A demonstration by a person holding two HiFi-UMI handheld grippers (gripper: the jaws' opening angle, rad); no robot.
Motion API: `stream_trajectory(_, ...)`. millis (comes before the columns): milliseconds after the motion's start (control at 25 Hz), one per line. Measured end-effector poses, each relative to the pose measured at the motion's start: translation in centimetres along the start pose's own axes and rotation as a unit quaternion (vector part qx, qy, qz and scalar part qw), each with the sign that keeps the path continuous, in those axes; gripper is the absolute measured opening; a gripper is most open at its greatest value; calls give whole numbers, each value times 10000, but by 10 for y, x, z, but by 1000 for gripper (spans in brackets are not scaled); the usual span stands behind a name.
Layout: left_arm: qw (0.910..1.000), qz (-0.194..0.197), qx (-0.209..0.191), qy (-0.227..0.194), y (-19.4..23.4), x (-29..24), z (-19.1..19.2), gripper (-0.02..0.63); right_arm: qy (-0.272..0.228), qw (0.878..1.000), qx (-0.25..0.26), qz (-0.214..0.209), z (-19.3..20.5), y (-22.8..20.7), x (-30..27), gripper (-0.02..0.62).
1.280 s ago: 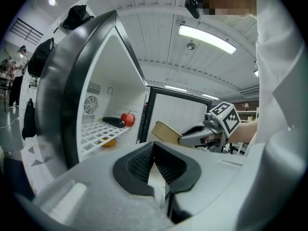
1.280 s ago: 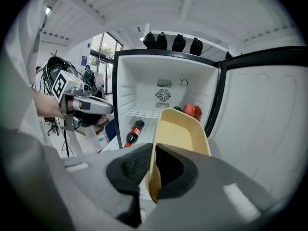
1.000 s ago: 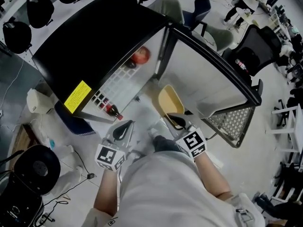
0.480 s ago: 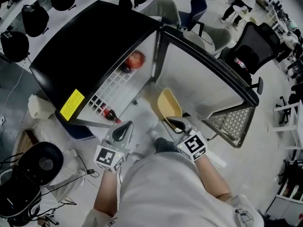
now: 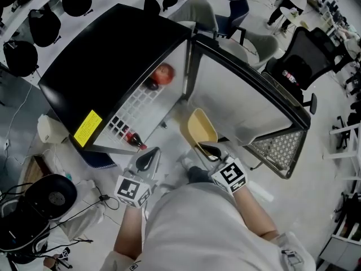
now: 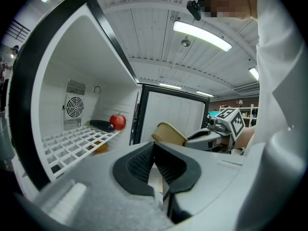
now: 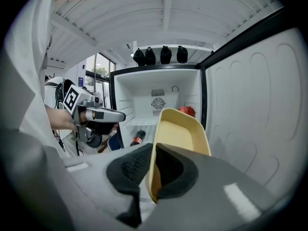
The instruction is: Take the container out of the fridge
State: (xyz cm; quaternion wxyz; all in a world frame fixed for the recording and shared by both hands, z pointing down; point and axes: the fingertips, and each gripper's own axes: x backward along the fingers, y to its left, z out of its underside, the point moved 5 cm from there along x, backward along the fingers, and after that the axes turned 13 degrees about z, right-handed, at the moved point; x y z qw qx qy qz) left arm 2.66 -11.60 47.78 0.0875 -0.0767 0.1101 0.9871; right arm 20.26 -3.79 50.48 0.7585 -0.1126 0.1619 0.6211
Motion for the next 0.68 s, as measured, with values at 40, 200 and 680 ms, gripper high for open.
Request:
stream_trajectory(40,10000,-3,-2,4,0,0,0,8,-1,10000,-6,2,0,0,0,26)
stream_trajectory(200,10000,-12,5,20,0,-1,2,8,-11,10000,-61,29,0,-3,-1,26)
stream_trajectory(680,10000,-58,2,11,-1,1,2,8,2,10000,-59,75,2,-5,-2,26)
